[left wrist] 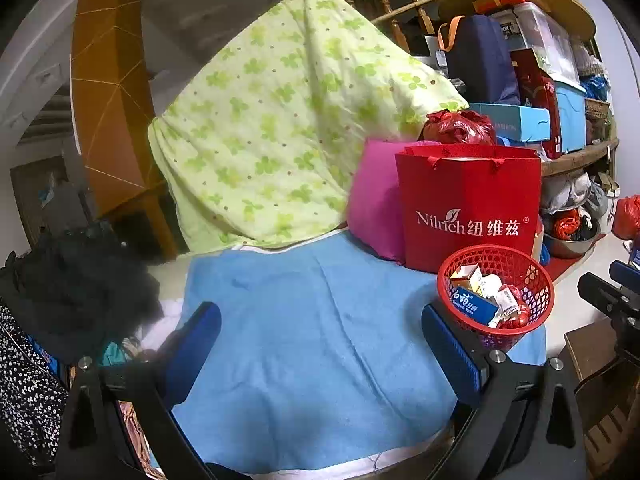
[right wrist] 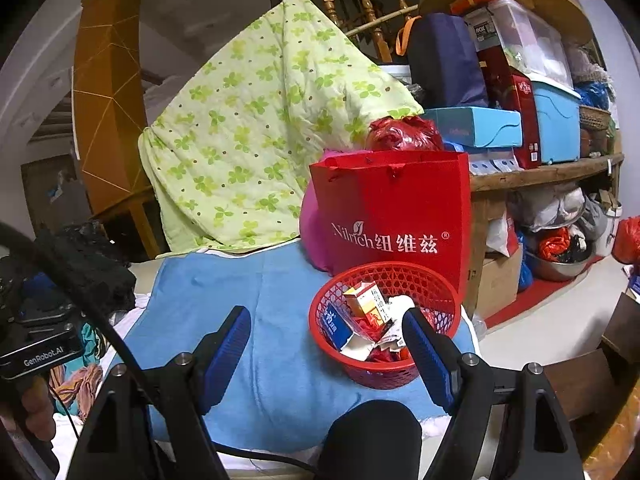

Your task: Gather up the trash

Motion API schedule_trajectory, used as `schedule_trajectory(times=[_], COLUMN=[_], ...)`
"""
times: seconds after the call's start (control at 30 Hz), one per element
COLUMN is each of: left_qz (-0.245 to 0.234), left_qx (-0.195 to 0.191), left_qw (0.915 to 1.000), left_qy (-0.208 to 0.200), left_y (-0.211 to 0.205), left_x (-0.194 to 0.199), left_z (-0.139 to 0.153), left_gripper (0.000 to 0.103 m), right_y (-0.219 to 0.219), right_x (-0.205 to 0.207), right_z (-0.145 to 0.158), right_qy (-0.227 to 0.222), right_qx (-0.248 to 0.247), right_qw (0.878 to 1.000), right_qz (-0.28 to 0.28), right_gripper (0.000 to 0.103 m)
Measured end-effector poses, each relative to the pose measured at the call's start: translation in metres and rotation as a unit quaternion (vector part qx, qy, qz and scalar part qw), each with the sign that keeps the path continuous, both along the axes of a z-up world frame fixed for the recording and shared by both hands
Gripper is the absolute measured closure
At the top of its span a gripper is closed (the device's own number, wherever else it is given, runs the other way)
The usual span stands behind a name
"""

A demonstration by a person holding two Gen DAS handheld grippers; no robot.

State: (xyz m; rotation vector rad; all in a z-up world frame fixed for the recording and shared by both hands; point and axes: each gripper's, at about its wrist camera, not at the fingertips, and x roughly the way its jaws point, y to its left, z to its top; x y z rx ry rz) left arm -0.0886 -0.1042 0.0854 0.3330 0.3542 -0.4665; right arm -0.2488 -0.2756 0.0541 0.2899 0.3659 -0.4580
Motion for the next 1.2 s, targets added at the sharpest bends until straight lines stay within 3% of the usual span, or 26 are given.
schedule_trajectory(times=[1.2], left_qz=[-0.005], left_qx=[0.012], left_qw=[0.9999], left_qy=[0.011], left_y=[-0.004], left_x=[0.0], left_z=[-0.012], left_gripper=[0.003], right_y=[0.002], right_x=[0.0], right_z=[-0.001], right_qy=[0.007], right_qx=[-0.018], right_qw=[1.0], right_qz=[-0.016], right_gripper=[0.022])
